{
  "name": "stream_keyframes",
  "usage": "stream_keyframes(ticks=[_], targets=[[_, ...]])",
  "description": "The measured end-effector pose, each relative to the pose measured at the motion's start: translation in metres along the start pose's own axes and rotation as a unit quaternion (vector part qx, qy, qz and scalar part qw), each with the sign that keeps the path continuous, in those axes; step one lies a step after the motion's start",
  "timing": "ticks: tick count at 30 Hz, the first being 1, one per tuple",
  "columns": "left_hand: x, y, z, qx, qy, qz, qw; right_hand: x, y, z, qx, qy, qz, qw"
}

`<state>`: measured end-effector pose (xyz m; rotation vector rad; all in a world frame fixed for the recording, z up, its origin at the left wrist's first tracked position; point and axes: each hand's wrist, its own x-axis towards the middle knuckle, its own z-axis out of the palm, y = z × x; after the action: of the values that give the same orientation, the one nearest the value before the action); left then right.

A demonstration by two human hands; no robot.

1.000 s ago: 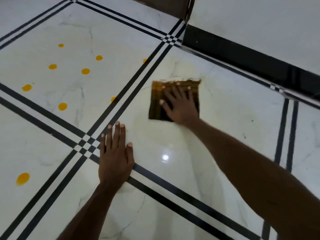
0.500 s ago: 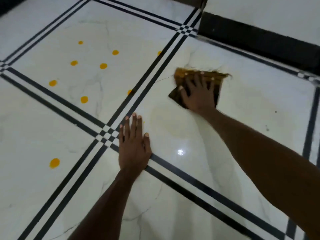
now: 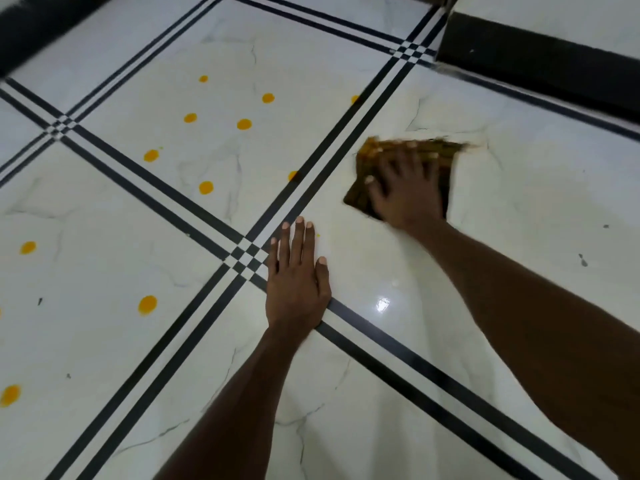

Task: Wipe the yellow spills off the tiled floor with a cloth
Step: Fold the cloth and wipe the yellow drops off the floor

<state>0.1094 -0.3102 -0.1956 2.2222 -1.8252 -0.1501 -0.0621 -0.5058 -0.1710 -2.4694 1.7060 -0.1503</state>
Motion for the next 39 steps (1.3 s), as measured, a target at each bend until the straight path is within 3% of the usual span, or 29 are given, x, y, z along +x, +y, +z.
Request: stream_keyframes(ticks=[4, 8, 10, 13, 15, 19, 21, 24, 26, 29, 31, 35, 39], targets=[[0.0, 0.0, -0.002, -0.003, -0.01, 0.001, 1.0, -0.068, -0.042, 0.01, -0.026, -0.022, -0.186, 0.982], [0.0, -0.001, -0.002, -0.021, -0.013, -0.003, 1.0, -0.105, 0.019, -0.001, -0.043, -0.044, -0.247, 0.967], [0.0, 0.0, -0.002, -0.022, -0.007, -0.002, 1.0, -0.087, 0.038, -0.005, -0.028, -0.026, -0.185, 0.982], [0.0, 0.001, -0.002, -0.042, 0.0, 0.002, 0.999, -0.045, 0.009, 0.0, -0.004, -0.001, -0.019, 1.0], [-0.002, 0.001, -0.002, -0.071, 0.028, 0.003, 0.997, -0.033, -0.03, 0.011, -0.003, -0.004, -0.011, 1.0], [-0.007, -0.001, -0.01, -0.188, 0.076, -0.02, 0.979, -0.084, -0.074, 0.02, -0.022, -0.011, -0.2, 0.98], [-0.01, -0.002, -0.015, -0.217, 0.077, -0.016, 0.973, -0.112, -0.054, 0.019, -0.036, -0.026, -0.288, 0.957], [-0.02, -0.014, -0.021, -0.164, 0.053, 0.003, 0.985, -0.113, -0.003, 0.004, -0.058, -0.074, -0.376, 0.922], [-0.03, -0.023, -0.02, -0.122, 0.018, 0.001, 0.992, -0.097, 0.019, 0.001, -0.037, -0.039, -0.277, 0.959], [-0.036, -0.036, -0.011, -0.065, -0.014, 0.014, 0.998, -0.072, -0.001, 0.008, -0.001, -0.01, 0.001, 1.0], [-0.033, -0.037, -0.009, -0.053, -0.029, 0.013, 0.998, -0.066, -0.038, 0.012, -0.003, -0.027, 0.038, 0.999], [-0.029, -0.037, -0.02, -0.114, -0.061, -0.003, 0.992, -0.102, -0.087, 0.022, -0.011, -0.031, -0.186, 0.982], [-0.027, -0.032, -0.032, -0.14, -0.095, -0.019, 0.985, -0.157, -0.057, 0.016, -0.012, -0.054, -0.312, 0.948]])
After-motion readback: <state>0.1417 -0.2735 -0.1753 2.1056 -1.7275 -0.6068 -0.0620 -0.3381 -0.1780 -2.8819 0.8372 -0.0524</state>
